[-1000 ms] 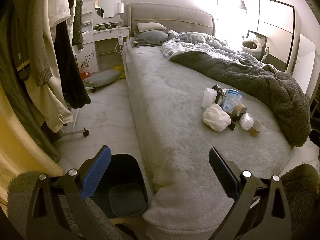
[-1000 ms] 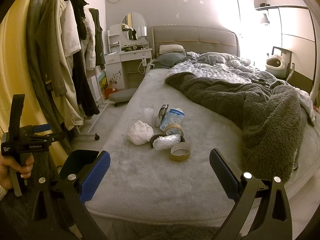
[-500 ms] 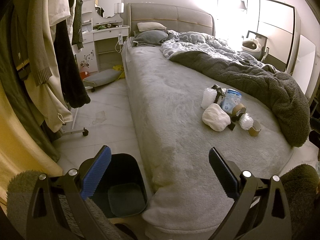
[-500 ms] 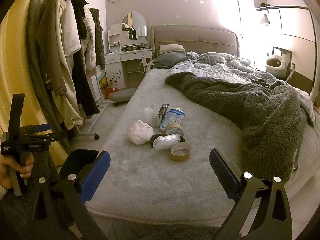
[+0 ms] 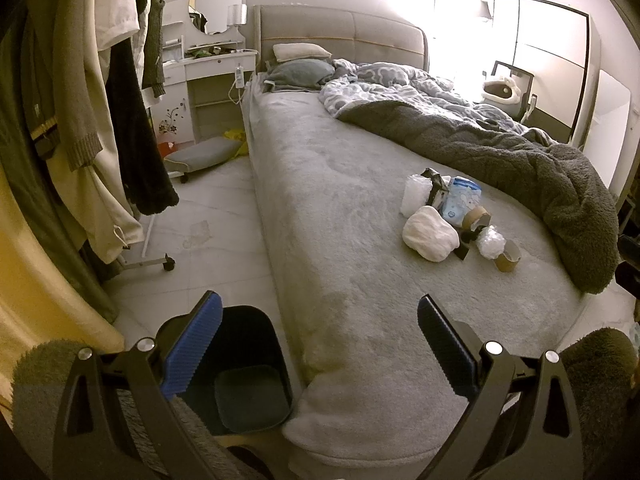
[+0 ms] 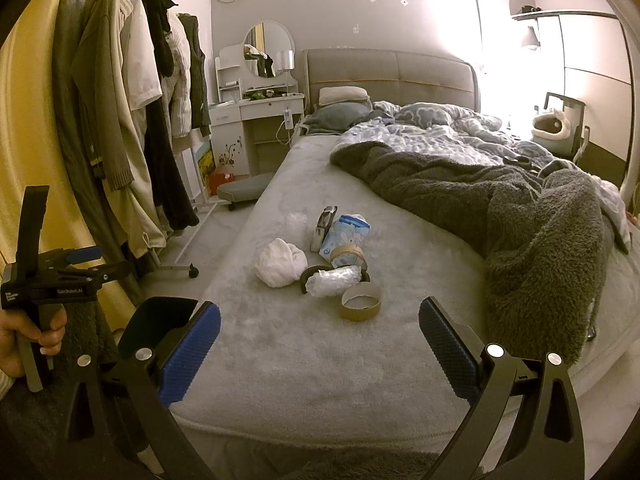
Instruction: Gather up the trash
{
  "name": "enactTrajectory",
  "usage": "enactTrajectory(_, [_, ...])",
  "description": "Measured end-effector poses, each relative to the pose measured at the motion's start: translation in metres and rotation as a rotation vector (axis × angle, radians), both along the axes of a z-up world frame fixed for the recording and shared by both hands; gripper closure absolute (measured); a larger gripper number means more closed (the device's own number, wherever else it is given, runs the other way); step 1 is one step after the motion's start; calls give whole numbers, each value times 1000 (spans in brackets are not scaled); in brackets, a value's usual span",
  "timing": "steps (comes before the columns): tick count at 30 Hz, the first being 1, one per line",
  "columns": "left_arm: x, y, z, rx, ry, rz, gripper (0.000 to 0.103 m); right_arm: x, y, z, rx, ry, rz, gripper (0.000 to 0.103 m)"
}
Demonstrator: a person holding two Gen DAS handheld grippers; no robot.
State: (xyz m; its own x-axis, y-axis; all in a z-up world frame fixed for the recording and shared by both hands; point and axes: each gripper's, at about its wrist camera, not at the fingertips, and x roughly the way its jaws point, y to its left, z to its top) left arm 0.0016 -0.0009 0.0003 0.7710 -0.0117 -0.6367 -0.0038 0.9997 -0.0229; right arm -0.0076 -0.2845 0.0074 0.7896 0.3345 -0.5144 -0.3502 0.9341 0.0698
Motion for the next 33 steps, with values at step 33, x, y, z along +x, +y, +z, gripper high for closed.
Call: enactTrajectory(33, [29, -19, 13, -23, 1, -137, 20, 36, 13, -18, -123, 48, 8, 3])
